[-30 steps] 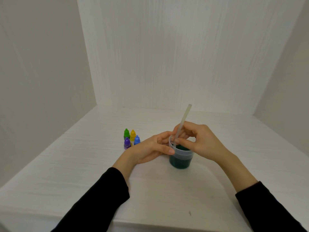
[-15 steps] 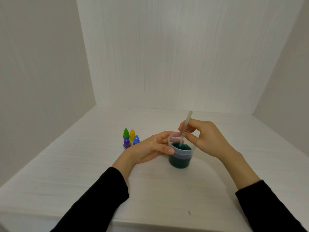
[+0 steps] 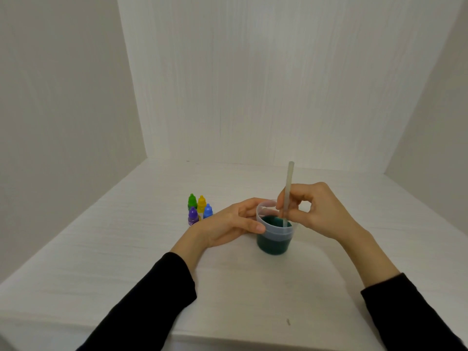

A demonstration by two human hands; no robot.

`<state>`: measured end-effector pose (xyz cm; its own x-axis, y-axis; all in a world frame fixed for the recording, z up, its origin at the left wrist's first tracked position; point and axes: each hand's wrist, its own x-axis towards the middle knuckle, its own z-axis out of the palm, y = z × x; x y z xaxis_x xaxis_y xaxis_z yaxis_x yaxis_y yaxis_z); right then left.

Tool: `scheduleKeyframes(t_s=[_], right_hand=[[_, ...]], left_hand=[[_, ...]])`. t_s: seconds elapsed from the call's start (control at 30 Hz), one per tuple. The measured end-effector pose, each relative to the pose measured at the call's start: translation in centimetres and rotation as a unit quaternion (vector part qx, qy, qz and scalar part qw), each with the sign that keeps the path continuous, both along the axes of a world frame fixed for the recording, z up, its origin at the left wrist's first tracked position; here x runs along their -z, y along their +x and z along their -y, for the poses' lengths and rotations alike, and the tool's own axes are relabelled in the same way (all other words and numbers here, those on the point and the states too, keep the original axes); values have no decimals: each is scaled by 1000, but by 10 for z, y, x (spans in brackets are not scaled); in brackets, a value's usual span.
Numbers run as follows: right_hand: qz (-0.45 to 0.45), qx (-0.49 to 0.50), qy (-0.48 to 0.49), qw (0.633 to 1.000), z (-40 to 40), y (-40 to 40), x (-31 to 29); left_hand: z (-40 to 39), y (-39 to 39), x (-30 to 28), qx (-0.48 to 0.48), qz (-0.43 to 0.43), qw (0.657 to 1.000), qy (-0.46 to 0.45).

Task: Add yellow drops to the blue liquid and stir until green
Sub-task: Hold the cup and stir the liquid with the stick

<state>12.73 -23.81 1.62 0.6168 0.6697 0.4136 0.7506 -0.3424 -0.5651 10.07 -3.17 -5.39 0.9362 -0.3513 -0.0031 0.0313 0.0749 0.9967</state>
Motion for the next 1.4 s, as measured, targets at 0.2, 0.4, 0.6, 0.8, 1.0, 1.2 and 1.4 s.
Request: scheduleKeyframes(t_s=[0.2, 0.4, 0.6, 0.8, 1.0, 1.2, 1.4], right_hand=[[-46, -44, 44, 997, -9, -4, 6], [-41, -11, 43, 998, -17, -1, 12], [-5, 27, 12, 1000, -19, 3, 13], [50, 54, -16, 997, -10, 5, 9], [33, 34, -14, 999, -4, 4, 5], [-13, -16, 24, 999, -7, -2, 6], [-37, -30, 56, 997, -9, -3, 11]], left_hand=[[1, -2, -1, 8, 12, 1000, -11], [2, -3, -2, 9, 8, 1000, -13], [2, -2, -3, 1, -7, 1000, -22], [2, -1, -3, -2, -6, 1000, -13], [2, -2, -2, -2, 0, 1000, 3], [1, -2, -2, -1, 4, 1000, 2], [3, 0, 0, 12, 9, 1000, -9]])
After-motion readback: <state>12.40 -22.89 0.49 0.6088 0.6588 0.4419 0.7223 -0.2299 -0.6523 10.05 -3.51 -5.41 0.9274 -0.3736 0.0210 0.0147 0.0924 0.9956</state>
